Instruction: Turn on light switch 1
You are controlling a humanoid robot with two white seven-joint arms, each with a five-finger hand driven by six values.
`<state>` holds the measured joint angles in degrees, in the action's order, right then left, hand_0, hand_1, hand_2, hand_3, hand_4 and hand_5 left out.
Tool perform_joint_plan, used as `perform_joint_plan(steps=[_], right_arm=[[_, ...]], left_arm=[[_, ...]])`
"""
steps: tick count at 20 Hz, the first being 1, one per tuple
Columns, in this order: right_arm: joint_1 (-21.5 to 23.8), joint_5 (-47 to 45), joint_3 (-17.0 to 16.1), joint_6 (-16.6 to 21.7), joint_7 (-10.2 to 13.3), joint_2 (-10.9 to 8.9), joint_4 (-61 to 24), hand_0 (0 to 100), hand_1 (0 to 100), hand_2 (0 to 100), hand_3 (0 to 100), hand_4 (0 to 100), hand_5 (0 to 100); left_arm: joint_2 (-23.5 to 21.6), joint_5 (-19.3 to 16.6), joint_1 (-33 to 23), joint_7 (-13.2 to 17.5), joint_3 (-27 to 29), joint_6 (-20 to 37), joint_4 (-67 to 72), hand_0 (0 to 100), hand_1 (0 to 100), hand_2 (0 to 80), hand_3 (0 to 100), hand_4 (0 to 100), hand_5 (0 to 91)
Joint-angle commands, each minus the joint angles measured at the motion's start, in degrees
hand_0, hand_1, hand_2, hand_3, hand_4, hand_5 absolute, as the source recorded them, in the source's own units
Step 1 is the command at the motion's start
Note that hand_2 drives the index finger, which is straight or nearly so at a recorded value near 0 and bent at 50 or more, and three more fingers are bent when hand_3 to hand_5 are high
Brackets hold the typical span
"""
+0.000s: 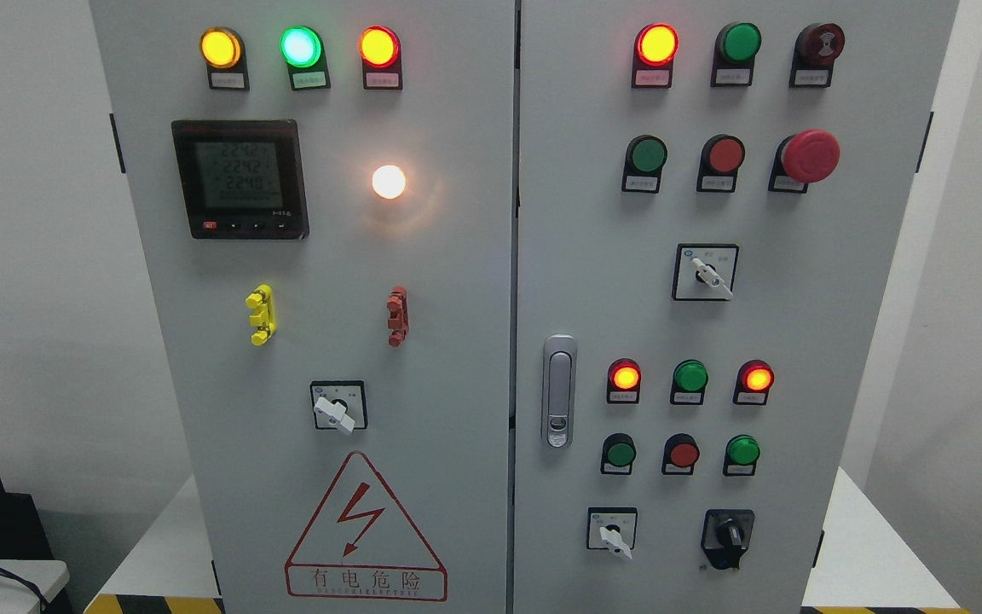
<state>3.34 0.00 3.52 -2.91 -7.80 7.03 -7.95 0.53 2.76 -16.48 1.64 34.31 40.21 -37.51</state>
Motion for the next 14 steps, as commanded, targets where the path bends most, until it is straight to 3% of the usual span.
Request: perform_joint_plan(steps=[1,4,7,9,11,14], right_arm=[[0.0,-1.0,0.0,0.0,0.0,0.00,0.0,12,39,0,0,0,0],[0.0,-1.0,0.0,0.0,0.0,0.00,0.0,12,39,0,0,0,0],[0.0,-1.1,0.0,0.0,0.0,0.00,0.0,12,39,0,0,0,0],[0.0,-1.0,0.0,0.0,0.0,0.00,0.0,12,39,0,0,0,0],[0.0,-1.0,0.0,0.0,-0.1,0.00,0.0,12,39,0,0,0,0],[0.0,-1.0,0.0,0.0,-0.1,0.00,0.0,12,39,0,0,0,0]], left_arm=[[-1.3,-0.6,0.6,0.4,-4.7,-4.6,30.8,22,16,8.4,23,24,0.0],[-1.4,-0.5,0.7,2.0,-8.4,-15.6,33.9,26,17,4.7,15,19,0.0],[-1.4,-0.8,0.8,3.7,-10.9,-20.4,34.2,29,17,0.0,9,13,0.0],[-1.5,-0.8,1.2,3.1,-16.9,-22.4,34.3,30,14,0.0,1,5,0.0],[-2.2,-0.7,1.8,3.0,-24.4,-24.9,34.2,31,12,0.0,0,0,0.0],[-2.4,-0.7,5.0,0.7,-27.4,-28.8,34.2,31,10,0.0,0,0,0.0]])
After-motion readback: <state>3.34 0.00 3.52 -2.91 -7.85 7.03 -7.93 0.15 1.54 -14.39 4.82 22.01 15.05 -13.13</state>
